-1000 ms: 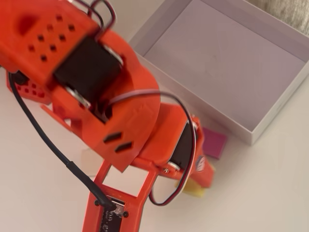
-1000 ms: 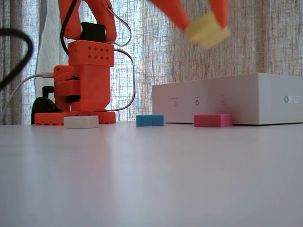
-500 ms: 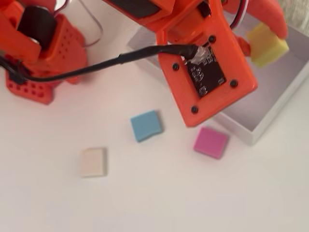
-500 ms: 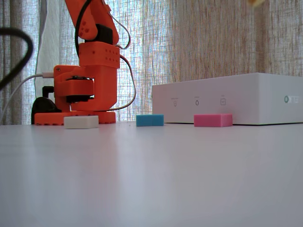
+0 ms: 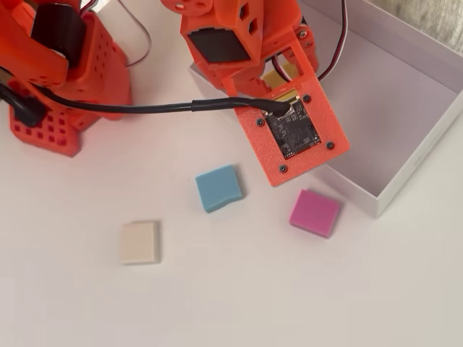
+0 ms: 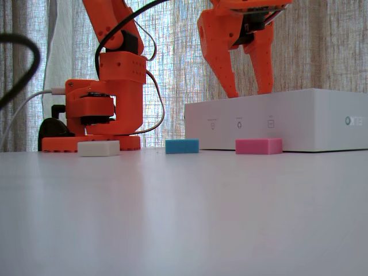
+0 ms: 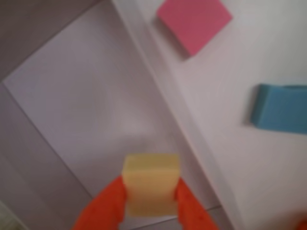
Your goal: Grasp the yellow cuboid and put it in the bin.
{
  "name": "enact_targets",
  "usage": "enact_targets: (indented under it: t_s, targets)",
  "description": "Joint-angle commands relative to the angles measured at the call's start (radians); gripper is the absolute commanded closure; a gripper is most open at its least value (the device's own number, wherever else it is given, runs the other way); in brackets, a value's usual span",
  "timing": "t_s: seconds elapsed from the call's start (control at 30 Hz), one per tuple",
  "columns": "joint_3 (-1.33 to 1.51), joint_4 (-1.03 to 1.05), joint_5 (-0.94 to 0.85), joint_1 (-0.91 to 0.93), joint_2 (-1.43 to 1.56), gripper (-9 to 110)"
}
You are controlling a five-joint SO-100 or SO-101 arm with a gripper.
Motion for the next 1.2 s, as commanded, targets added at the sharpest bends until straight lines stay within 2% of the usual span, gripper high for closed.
enact_targets:
  t_s: [0.0, 0.07, 0.2, 0.23, 0.43, 0.63, 0.77, 0.87, 0.97, 1.17]
  targets:
    - [0.0, -0.028, -0.011, -0.014, 0.012, 106]
    - [-0.005, -0.029, -0.011, -0.011, 0.014, 96]
    - [-0.009, -0.118, -0.011, 0.008, 0.049, 57]
    - [-0.014, -0.149, -0.011, 0.008, 0.061, 53]
    - [-0.101, -0.388, -0.009, 0.067, 0.15, 57]
    - [-0.176, -0.649, -0.009, 0.287, 0.318, 58]
    - [-0.106, -0.884, 0.009, 0.454, 0.43, 58]
    - [0.052, -0.979, 0.038, 0.545, 0.555, 59]
    - [0.247, -0.969, 0.052, 0.597, 0.718, 63]
    - [0.462, -0.698, 0.083, 0.626, 0.94, 71]
